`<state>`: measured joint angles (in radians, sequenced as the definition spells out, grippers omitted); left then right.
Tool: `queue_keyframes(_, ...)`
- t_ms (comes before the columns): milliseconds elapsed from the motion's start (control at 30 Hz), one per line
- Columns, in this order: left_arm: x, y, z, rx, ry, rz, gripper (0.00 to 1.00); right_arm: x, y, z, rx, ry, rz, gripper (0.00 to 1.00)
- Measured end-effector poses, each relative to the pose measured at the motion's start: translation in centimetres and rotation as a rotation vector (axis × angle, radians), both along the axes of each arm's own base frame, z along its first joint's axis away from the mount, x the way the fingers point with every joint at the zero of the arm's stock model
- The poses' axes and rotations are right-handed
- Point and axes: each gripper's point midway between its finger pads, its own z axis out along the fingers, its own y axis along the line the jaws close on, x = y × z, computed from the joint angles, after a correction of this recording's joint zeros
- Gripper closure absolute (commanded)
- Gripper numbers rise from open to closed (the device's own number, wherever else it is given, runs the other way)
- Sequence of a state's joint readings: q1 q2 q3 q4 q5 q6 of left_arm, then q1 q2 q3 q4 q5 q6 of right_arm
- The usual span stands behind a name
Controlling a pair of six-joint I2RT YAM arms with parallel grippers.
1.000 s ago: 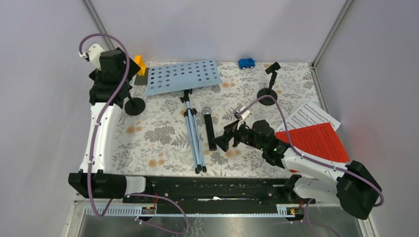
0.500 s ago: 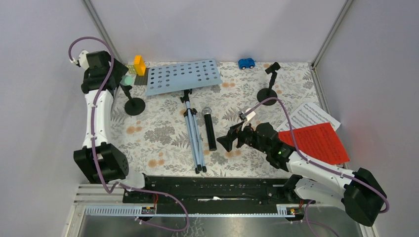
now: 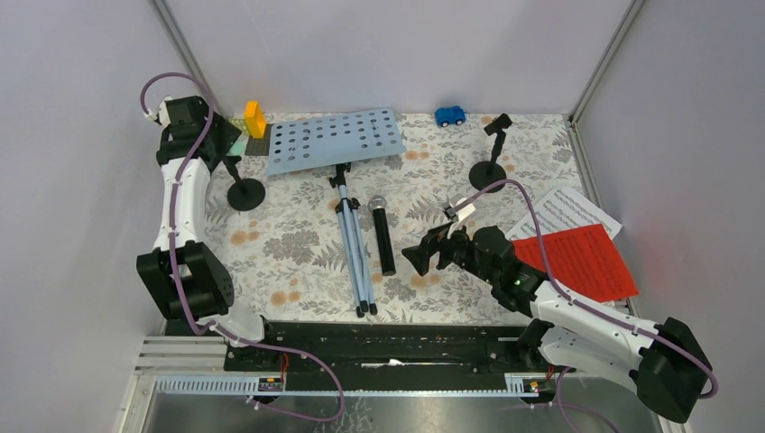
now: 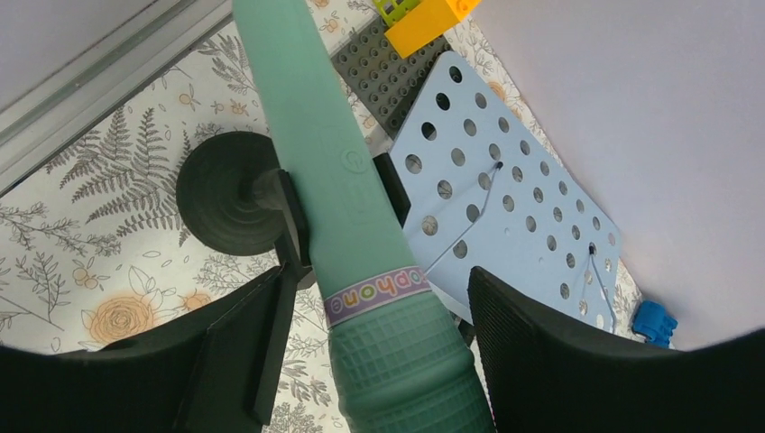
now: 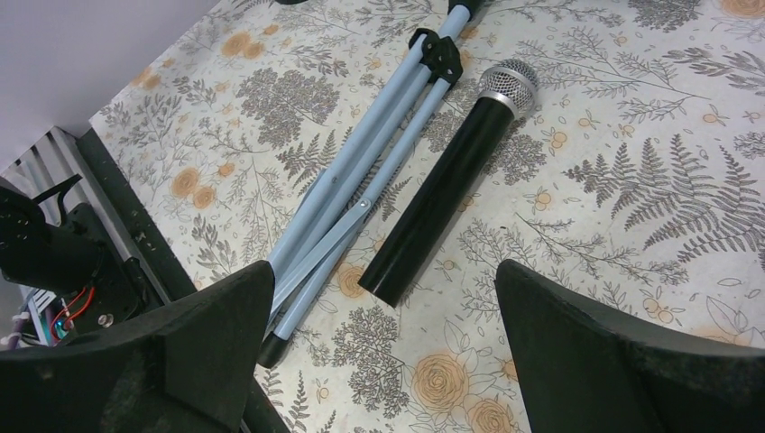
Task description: Pack up the instrument practice props
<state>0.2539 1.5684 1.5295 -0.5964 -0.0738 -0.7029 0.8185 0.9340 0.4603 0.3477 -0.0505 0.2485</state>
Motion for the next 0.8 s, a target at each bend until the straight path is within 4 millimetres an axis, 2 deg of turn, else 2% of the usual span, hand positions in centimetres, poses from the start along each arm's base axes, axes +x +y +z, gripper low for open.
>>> queue_keyframes(133, 0.2, -0.3, 0.2, -0.01, -0.018, -0.011, 0.41, 0.1, -0.4, -0.1, -0.011, -0.001, -0.014, 0.0)
queue_keyframes(433, -1.1, -0.4, 0.2, -0.003, -0.022, -0.01, 0.71, 0.2, -1.1, -0.4, -0.022, -0.005, -0.048, 0.0)
queue_keyframes(700, -2.8, -0.9, 1.7, 0.006, -0.03, -0.029, 0.81, 0.1, -1.6, -0.7, -0.023, -0.005, -0.059, 0.0)
queue_keyframes(800, -3.7, -2.1, 2.4, -0.005, -0.022, -0.091, 0.83, 0.0, -1.7, -0.8, -0.026, -0.003, -0.063, 0.0)
